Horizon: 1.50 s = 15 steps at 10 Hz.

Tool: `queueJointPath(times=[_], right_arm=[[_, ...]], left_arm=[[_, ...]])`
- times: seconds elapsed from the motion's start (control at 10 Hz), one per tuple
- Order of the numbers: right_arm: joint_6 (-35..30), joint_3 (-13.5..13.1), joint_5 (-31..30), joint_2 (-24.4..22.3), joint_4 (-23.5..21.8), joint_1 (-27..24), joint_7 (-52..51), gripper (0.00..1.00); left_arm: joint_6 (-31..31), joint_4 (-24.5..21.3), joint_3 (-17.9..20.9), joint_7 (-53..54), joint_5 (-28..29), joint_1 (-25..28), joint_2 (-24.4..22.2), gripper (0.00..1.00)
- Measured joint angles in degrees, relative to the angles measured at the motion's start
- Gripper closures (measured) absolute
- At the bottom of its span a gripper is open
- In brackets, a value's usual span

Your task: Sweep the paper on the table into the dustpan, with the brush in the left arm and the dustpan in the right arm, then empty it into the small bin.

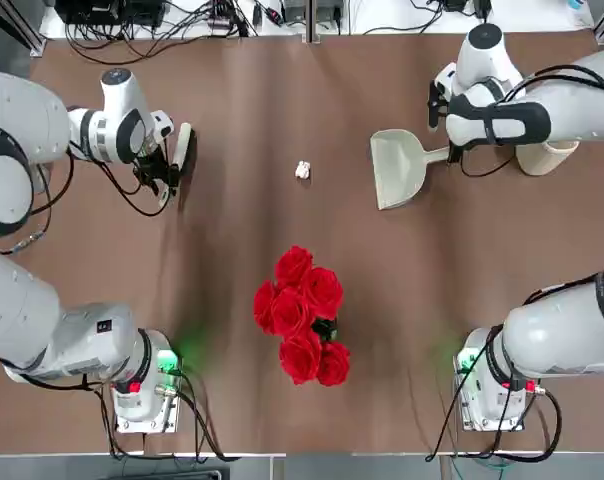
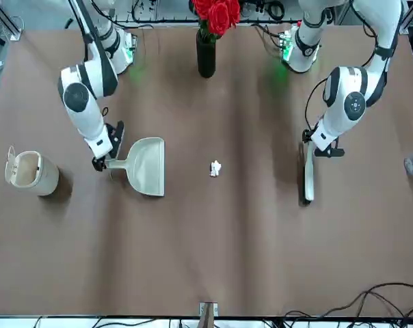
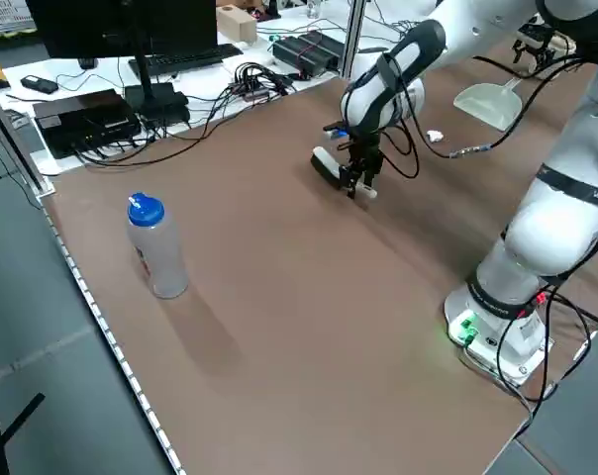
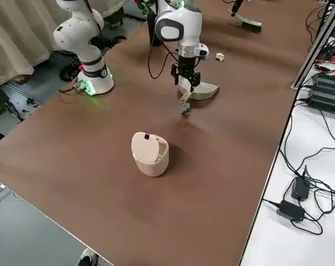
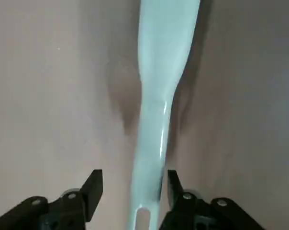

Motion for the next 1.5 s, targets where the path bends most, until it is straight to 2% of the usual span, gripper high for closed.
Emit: queueJointPath(times=[0.1,0.2,0.4,0.7,0.9,1.0,1.2,1.3,1.5], right_arm=[[0.27,-0.01,-0.07,1.55,0.85,0.0,0.0,0.0],[0.32,-0.01,-0.14,2.43,1.41,0.0,0.0,0.0],[0.62,-0.01,-0.22,3.07,1.52,0.0,0.0,0.0],[4.46,-0.35,-1.71,6.01,1.52,-0.1,0.0,0.0],[4.97,-0.57,-2.15,6.98,1.55,-0.11,0.0,0.02],[4.98,-0.62,-2.18,6.99,1.56,-0.11,0.0,0.03],[4.99,-0.64,-2.21,6.99,1.58,-0.11,0.0,0.12],[5.0,-0.65,-2.21,6.99,1.58,-0.11,0.0,0.26],[4.92,-0.65,-2.43,6.99,1.57,-0.1,-0.03,0.61]], left_arm=[[-0.46,0.0,-0.02,0.0,0.0,-0.01,-0.61,0.48],[-0.65,0.0,-0.04,0.0,0.01,-0.02,-0.72,0.53],[-0.76,-0.11,-0.05,0.02,0.03,-0.02,-0.59,0.53],[-0.75,-0.13,-0.06,0.03,0.21,-0.03,0.13,0.52],[-0.74,-0.11,-0.05,0.03,0.8,-0.02,0.36,0.56],[-0.73,-0.06,-0.05,0.03,0.87,-0.02,0.36,0.62],[-0.84,0.58,-0.04,0.02,0.92,0.01,0.36,0.73],[-2.18,1.62,-0.13,0.04,0.92,-0.04,0.35,0.73],[-7.89,5.38,-2.51,-0.48,0.93,-0.1,0.2,0.73]])
